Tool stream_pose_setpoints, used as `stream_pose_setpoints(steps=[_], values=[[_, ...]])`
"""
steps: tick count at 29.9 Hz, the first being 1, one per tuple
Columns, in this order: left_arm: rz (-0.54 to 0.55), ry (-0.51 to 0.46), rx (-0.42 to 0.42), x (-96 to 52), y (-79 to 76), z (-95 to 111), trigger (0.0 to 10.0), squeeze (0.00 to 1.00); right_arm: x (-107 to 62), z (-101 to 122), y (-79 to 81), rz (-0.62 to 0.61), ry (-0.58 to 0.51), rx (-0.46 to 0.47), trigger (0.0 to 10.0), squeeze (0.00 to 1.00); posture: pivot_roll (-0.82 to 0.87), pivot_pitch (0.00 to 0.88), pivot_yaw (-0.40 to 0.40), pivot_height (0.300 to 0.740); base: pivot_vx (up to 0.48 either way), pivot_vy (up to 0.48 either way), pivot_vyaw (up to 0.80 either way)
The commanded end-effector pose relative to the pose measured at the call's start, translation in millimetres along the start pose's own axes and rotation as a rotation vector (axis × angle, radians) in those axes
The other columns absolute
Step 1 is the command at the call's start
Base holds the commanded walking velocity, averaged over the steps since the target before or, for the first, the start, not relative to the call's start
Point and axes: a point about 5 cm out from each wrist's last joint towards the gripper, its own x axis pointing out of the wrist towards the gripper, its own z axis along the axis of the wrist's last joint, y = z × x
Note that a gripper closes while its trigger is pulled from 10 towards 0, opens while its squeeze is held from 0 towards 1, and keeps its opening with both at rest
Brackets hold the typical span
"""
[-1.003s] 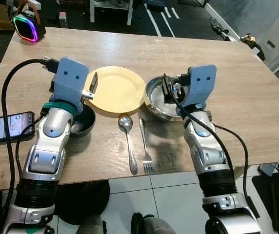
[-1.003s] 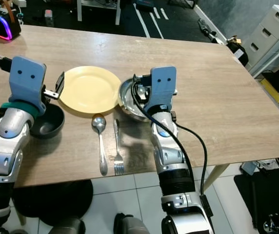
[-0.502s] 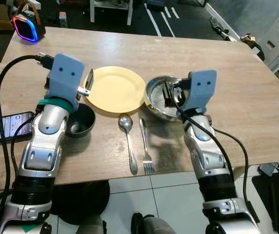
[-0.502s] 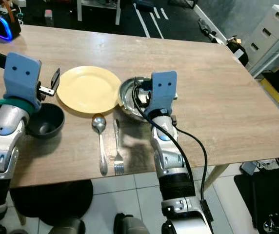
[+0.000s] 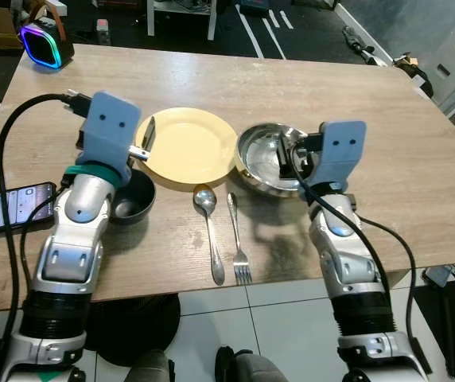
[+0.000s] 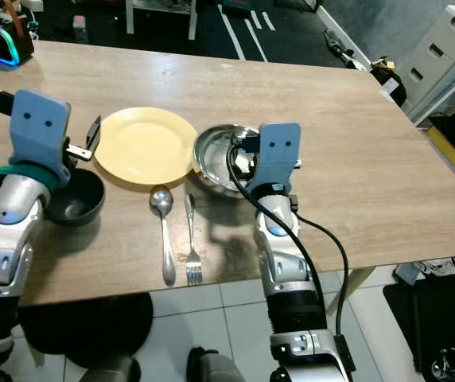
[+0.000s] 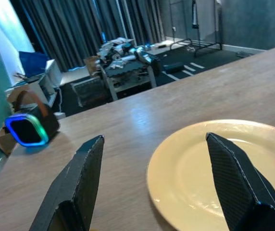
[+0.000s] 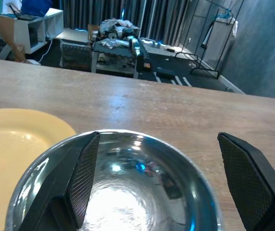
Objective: Setting the table
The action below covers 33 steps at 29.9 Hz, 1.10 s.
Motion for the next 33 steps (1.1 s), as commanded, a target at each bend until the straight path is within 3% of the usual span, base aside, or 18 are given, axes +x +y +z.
stream_pose_setpoints(steps=[1, 6, 7, 8, 11, 19, 23, 29, 33], values=[[-0.021, 0.006, -0.011, 2.1, -10.0, 0.0, 10.0, 0.00, -2.5, -3.0, -10.8, -0.023, 0.020, -0.019, 10.0, 0.00, 0.12, 0.011, -0.091, 0.740, 0.000, 0.000, 0.00], [-0.023, 0.006, -0.015, 2.2, -12.0, -0.5, 10.0, 0.00, -2.2, -2.1, -12.2, -0.023, 0.018, -0.023, 10.0, 0.00, 0.12, 0.011, -0.091, 0.740, 0.000, 0.000, 0.00], [-0.052, 0.001, -0.039, 5.9, -21.0, 0.0, 10.0, 0.00, -2.0, 4.1, -18.8, -0.037, 0.001, -0.042, 10.0, 0.00, 0.02, 0.003, -0.088, 0.740, 0.000, 0.000, 0.00], [-0.052, 0.001, -0.039, 5.9, -21.0, 0.0, 10.0, 0.00, -2.0, 4.1, -18.8, -0.037, 0.001, -0.042, 10.0, 0.00, 0.02, 0.003, -0.088, 0.740, 0.000, 0.000, 0.00], [-0.089, -0.014, -0.086, 16.7, -39.7, 0.1, 10.0, 0.00, -5.1, 14.5, -33.5, -0.043, -0.013, -0.107, 10.0, 0.00, -0.03, 0.000, -0.126, 0.740, 0.000, 0.000, 0.00], [-0.071, 0.010, -0.108, 16.6, -43.1, -5.2, 10.0, 0.00, -0.7, 19.8, -37.0, -0.047, -0.018, -0.117, 10.0, 0.00, -0.03, 0.000, -0.125, 0.740, 0.000, 0.000, 0.00], [-0.064, 0.020, -0.099, 17.5, -39.5, -6.7, 10.0, 0.00, 1.6, 18.6, -37.2, -0.050, -0.010, -0.105, 10.0, 0.00, 0.01, 0.005, -0.132, 0.740, 0.000, 0.000, 0.00], [0.003, 0.056, -0.080, 16.7, -17.8, -15.0, 10.0, 0.00, 8.6, 20.5, -31.2, -0.033, -0.003, -0.075, 10.0, 0.00, 0.02, 0.016, -0.129, 0.740, 0.000, 0.000, 0.00], [0.026, 0.072, -0.086, 16.5, -12.0, -20.3, 10.0, 0.00, 9.4, 24.0, -32.6, -0.036, 0.002, -0.067, 10.0, 0.00, 0.02, 0.024, -0.123, 0.740, 0.000, 0.000, 0.00]])
